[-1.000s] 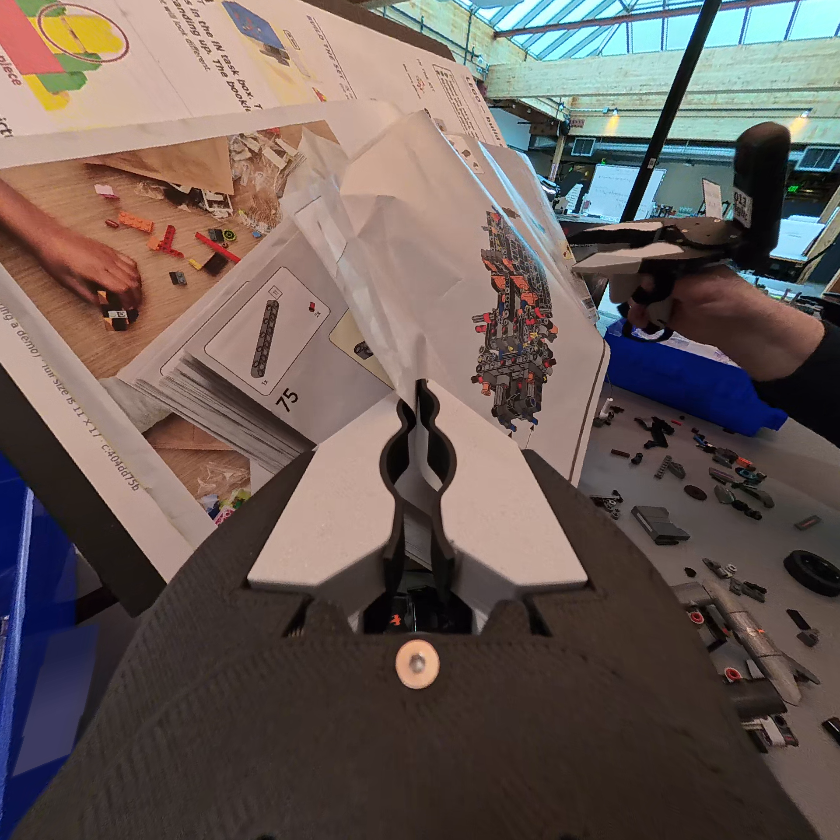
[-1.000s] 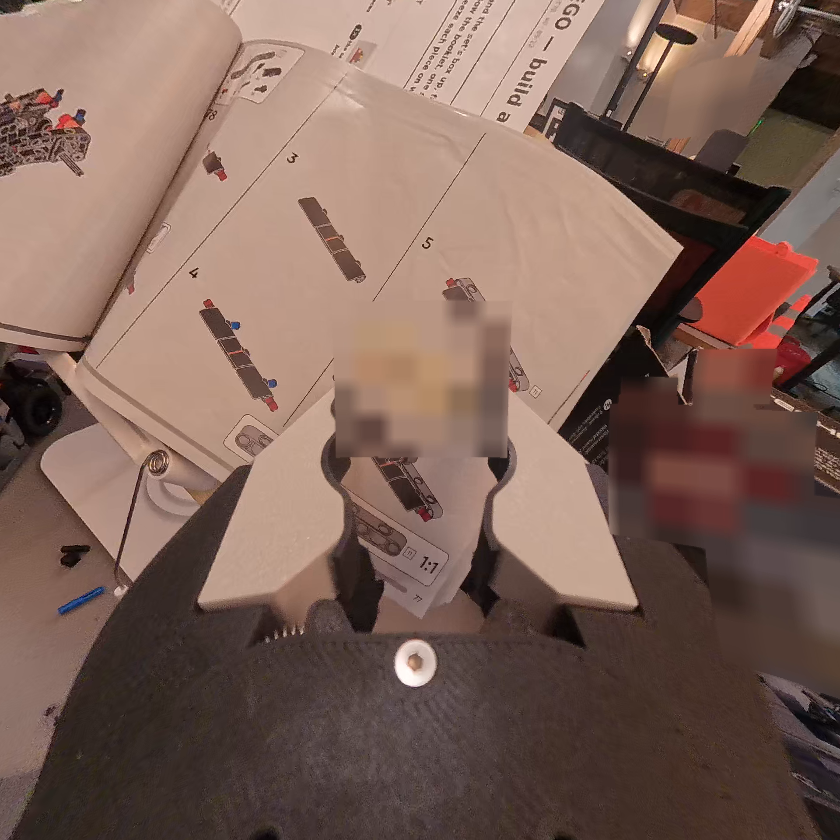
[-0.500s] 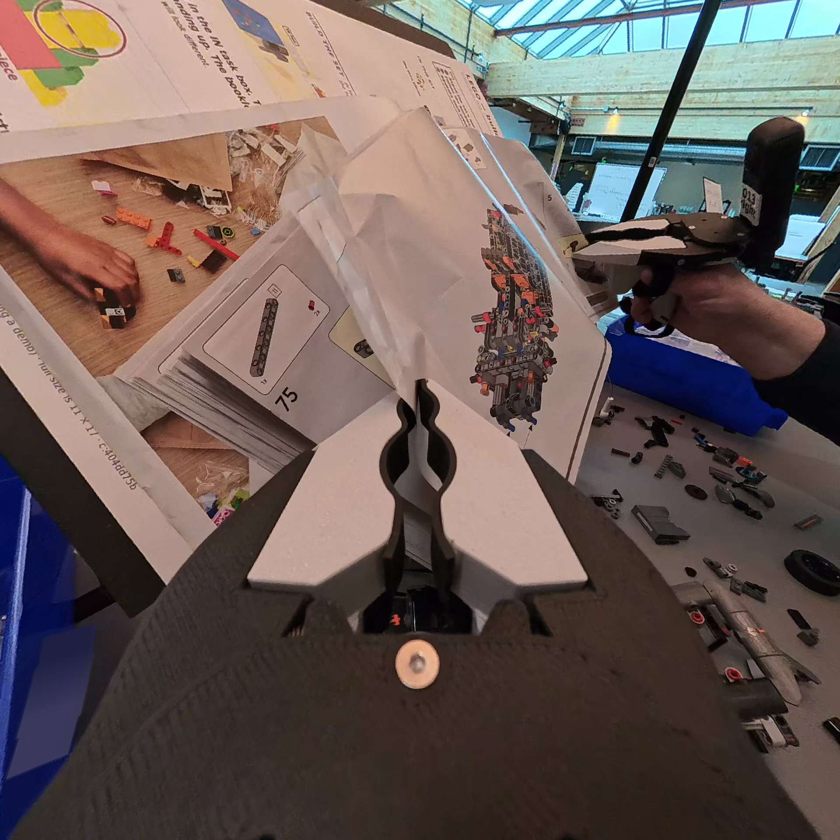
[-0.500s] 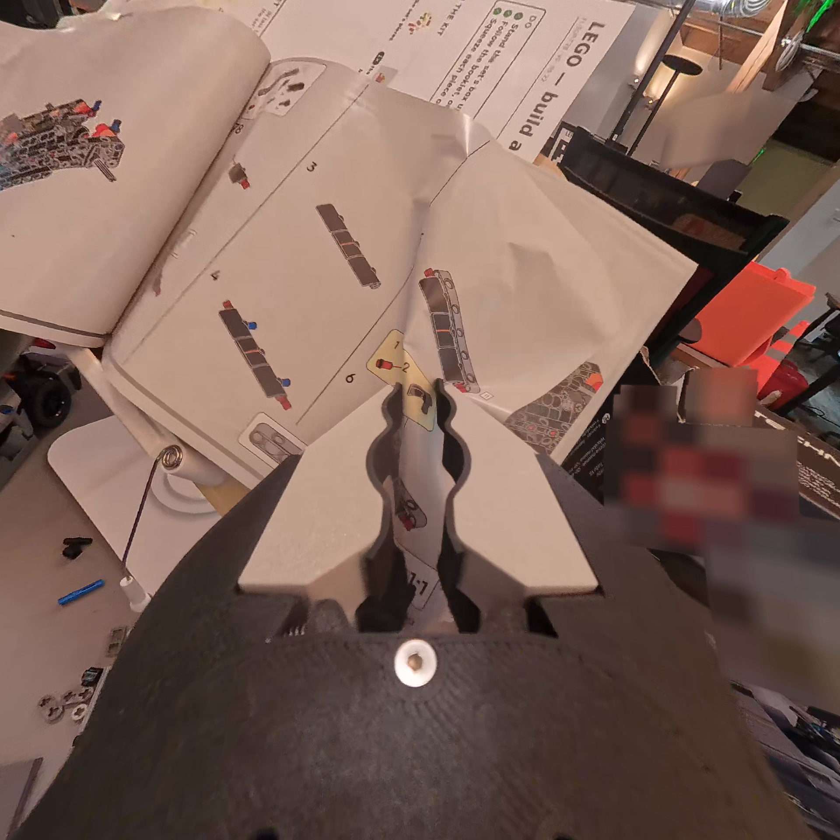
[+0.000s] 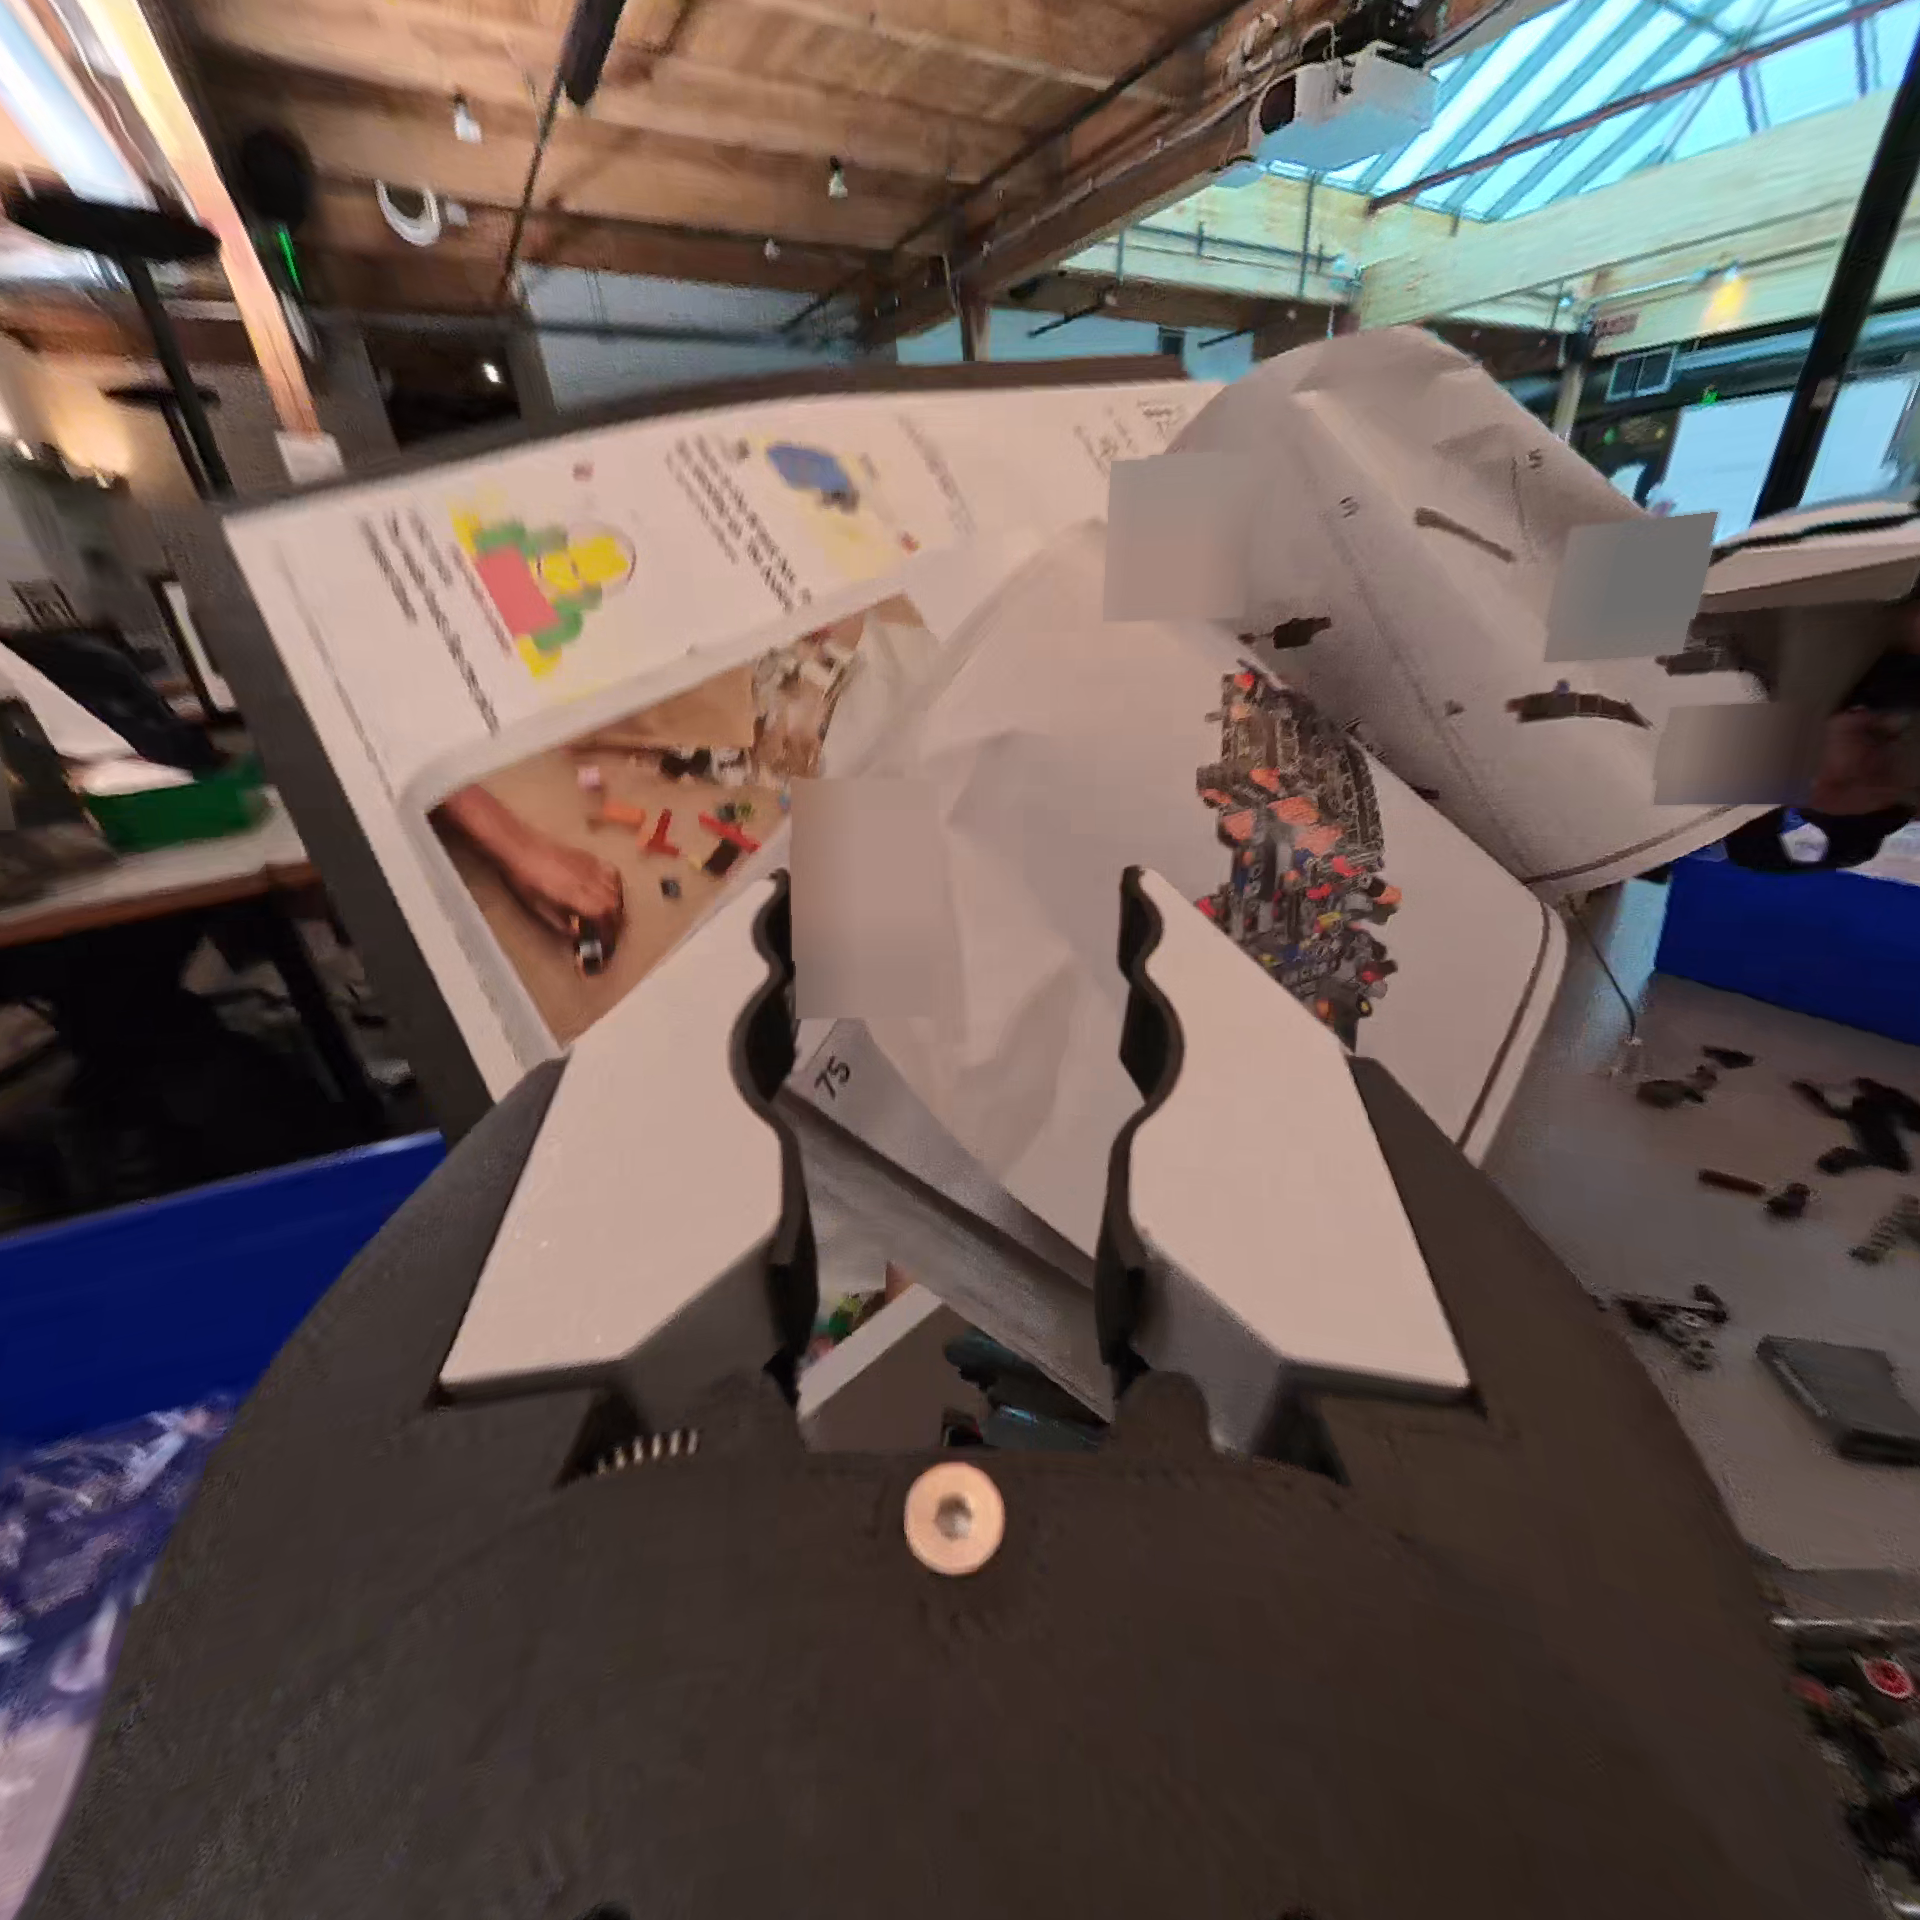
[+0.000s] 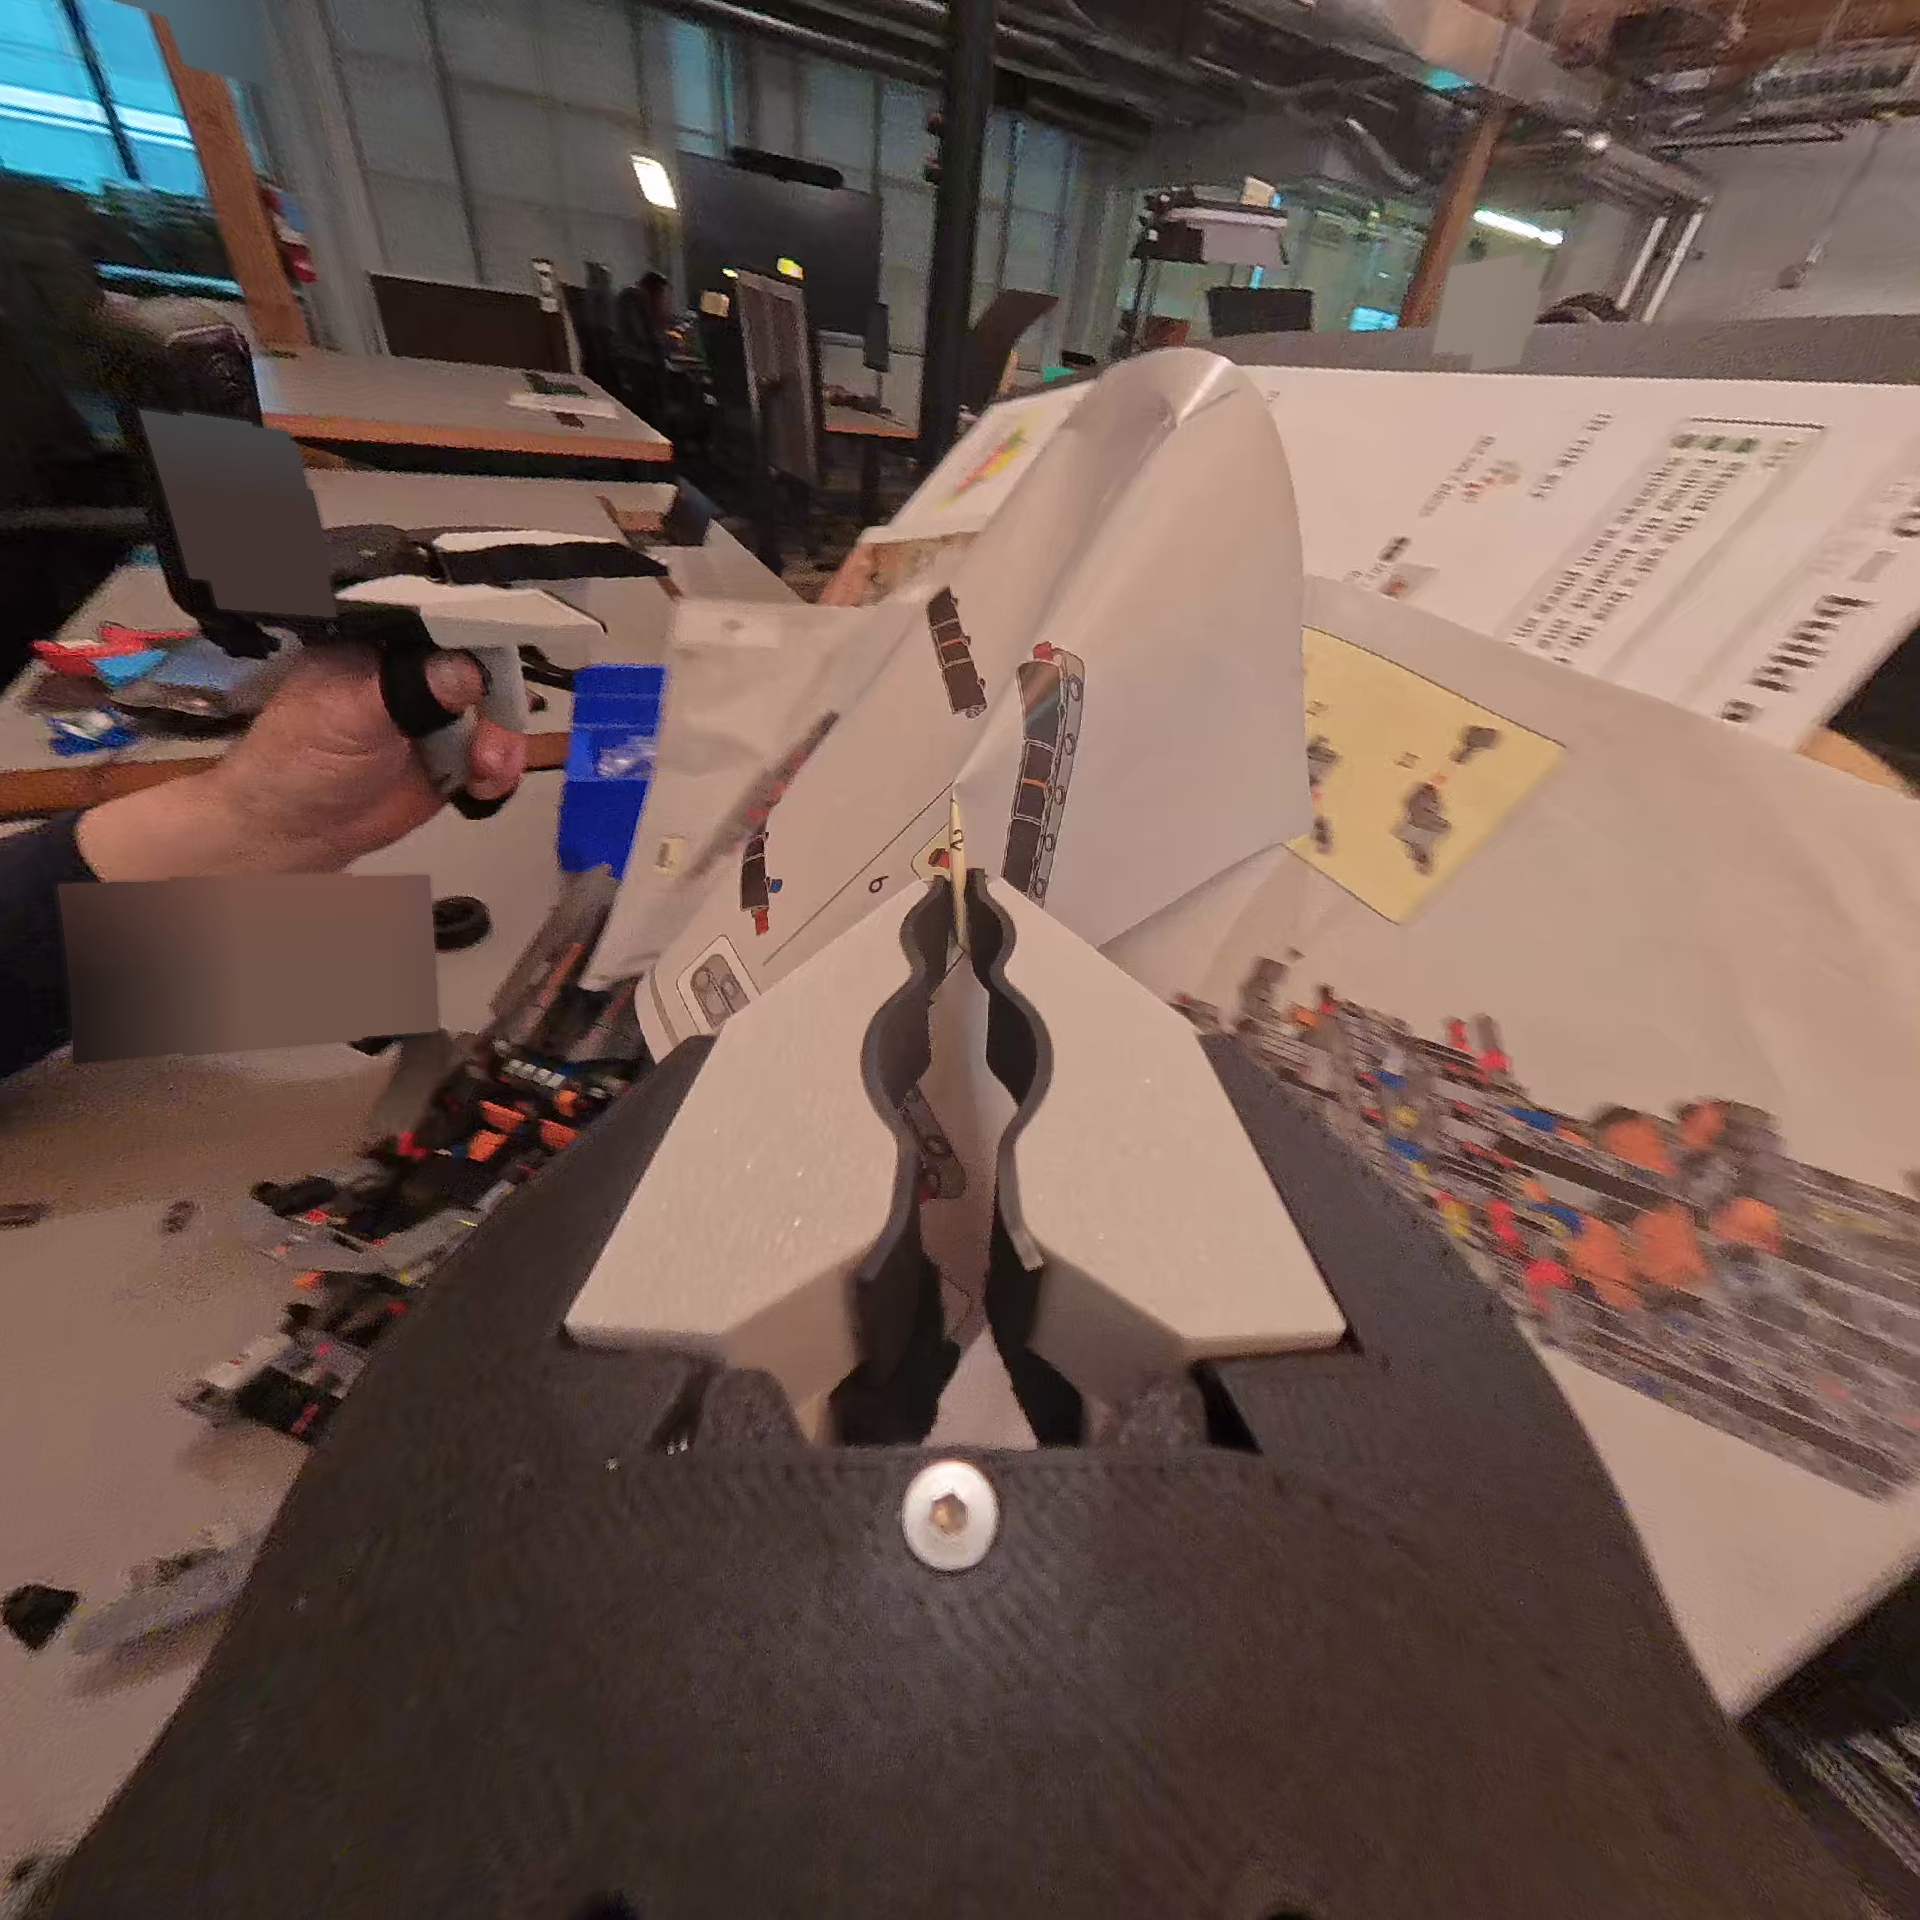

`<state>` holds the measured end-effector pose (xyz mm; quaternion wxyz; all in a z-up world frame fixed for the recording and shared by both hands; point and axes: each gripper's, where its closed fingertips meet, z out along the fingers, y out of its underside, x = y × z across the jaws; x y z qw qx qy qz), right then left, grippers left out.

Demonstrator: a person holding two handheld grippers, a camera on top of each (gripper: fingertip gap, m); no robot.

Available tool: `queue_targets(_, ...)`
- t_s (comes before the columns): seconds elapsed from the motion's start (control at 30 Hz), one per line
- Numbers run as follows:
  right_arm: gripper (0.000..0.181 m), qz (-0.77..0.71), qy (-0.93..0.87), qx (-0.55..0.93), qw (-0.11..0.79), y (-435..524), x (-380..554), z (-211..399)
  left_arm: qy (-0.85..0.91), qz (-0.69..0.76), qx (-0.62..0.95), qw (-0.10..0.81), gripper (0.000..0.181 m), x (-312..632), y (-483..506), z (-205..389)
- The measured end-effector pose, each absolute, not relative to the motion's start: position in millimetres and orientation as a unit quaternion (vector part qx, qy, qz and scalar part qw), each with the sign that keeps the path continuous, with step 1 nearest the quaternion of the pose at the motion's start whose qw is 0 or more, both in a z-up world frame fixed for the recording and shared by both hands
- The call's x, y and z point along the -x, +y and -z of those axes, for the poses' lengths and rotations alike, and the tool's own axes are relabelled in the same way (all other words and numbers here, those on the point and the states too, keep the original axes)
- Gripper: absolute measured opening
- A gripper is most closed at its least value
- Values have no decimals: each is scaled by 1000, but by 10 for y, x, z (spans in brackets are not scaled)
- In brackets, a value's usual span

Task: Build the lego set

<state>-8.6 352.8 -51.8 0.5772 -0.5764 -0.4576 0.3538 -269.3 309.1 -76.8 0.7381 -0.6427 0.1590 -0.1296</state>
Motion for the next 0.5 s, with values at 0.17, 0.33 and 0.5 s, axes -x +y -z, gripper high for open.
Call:
queue_targets(0.17,6,-416,-447,566,553,3235,425,487,321,7,615,720,98,1926,2918,732)
queue_targets(0.33,24,-463,-471,550,512,2896,725,568,378,-132,605,689,113,1357,2959,984)
queue_targets(0.5,38,-473,-502,540,483,2716,884,720,342,-71,639,685,88,1249,2984,1040)
